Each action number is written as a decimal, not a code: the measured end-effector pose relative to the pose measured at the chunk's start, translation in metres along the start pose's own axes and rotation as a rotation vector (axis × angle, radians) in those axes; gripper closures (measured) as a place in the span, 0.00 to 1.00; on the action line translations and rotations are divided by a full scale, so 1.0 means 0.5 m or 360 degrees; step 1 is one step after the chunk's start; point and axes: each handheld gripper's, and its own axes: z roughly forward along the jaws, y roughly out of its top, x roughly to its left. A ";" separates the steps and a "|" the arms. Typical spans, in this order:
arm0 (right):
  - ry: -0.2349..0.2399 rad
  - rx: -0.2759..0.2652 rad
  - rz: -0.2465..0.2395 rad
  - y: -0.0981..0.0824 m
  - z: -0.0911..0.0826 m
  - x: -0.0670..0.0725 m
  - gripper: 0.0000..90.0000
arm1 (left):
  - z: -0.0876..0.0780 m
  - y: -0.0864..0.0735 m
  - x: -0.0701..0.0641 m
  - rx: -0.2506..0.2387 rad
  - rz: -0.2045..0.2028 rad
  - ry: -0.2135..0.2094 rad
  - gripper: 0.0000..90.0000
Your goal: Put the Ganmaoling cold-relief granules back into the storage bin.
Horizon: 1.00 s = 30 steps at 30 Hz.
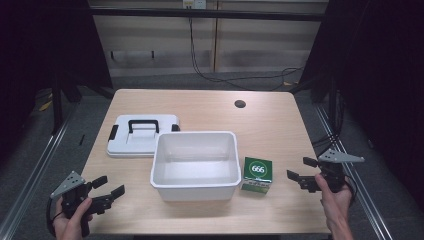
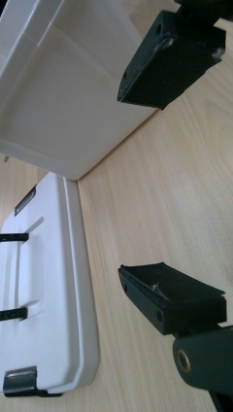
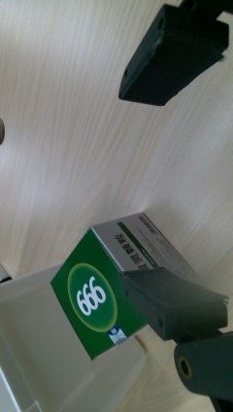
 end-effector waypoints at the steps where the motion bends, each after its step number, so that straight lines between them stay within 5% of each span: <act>1: 0.0006 0.0005 -0.0011 0.002 -0.001 0.001 0.15 | -0.001 0.000 0.001 -0.0002 0.0000 0.0001 0.18; 7: 0.0045 -0.0022 -0.0052 0.026 -0.011 0.018 0.15 | 0.000 -0.001 0.004 0.0001 -0.0009 0.0000 0.18; 9: -0.0002 0.0034 -0.0125 0.038 -0.005 0.029 0.15 | 0.001 -0.003 0.002 0.0017 -0.0001 -0.0007 0.18; 15: 0.0043 0.0137 -0.0288 0.066 0.002 0.052 0.15 | 0.003 -0.004 -0.002 0.0027 0.0003 -0.0016 0.18; 20: 0.0139 0.0153 -0.0328 0.096 0.000 0.066 0.15 | 0.001 -0.006 0.000 0.0027 -0.0001 -0.0007 0.18; 25: 0.0141 0.0198 -0.0329 0.117 0.002 0.069 0.15 | 0.001 -0.006 0.001 0.0026 -0.0003 0.0005 0.18; 30: 0.0201 0.0290 -0.0440 0.153 0.001 0.081 0.15 | 0.002 -0.007 0.004 0.0030 -0.0012 0.0006 0.18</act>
